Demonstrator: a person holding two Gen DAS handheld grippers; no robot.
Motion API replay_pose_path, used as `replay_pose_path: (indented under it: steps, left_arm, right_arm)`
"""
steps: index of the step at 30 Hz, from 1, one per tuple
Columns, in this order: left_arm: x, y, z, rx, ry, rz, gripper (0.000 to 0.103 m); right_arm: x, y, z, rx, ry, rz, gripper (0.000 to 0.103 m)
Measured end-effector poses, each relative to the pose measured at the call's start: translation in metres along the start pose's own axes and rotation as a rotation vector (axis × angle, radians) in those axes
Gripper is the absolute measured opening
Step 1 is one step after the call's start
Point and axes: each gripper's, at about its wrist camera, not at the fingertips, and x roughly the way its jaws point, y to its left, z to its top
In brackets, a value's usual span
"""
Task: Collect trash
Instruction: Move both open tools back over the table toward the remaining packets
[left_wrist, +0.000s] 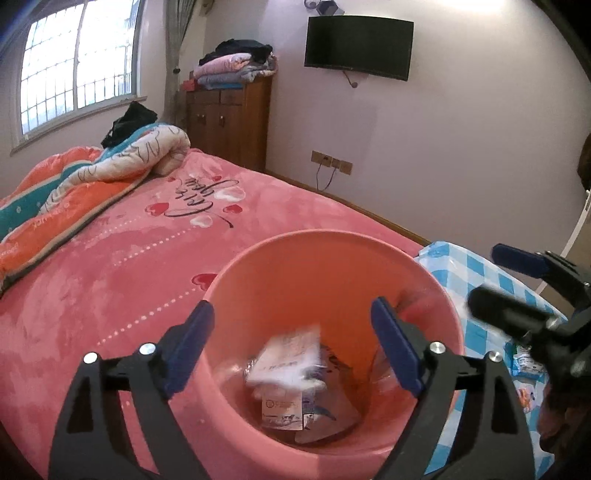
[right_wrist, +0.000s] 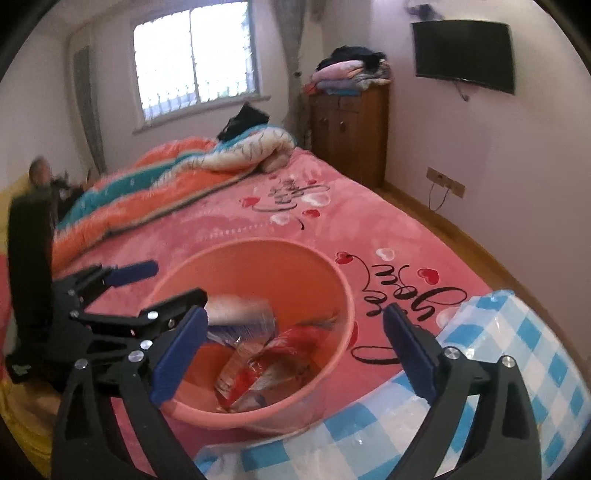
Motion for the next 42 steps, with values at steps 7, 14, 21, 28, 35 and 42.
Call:
replay_pose_path:
  steps: [7, 14, 21, 28, 35, 42]
  left_arm:
    - [-0.017, -0.022, -0.004, 0.033, -0.078, 0.018, 0.089]
    - [-0.029, -0.05, -0.014, 0.085, -0.117, -0.033, 0.089]
    - [-0.044, -0.086, -0.027, 0.128, -0.144, -0.134, 0.09]
    - [-0.053, -0.122, -0.039, 0.187, -0.142, -0.199, 0.09]
    - [-0.058, -0.153, -0.054, 0.244, -0.127, -0.236, 0.091]
    - [-0.058, -0.183, -0.07, 0.281, -0.096, -0.301, 0.091]
  right_arm:
    - [-0.043, -0.036, -0.033, 0.122, -0.064, -0.061, 0.095]
    - [-0.079, -0.07, -0.081, 0.229, -0.066, -0.154, 0.095]
    - [-0.107, -0.093, -0.121, 0.296, -0.069, -0.229, 0.095]
    - [-0.134, -0.108, -0.141, 0.334, -0.095, -0.291, 0.095]
    - [-0.156, -0.119, -0.162, 0.361, -0.106, -0.344, 0.095]
    - [-0.174, -0.132, -0.186, 0.38, -0.109, -0.405, 0.095]
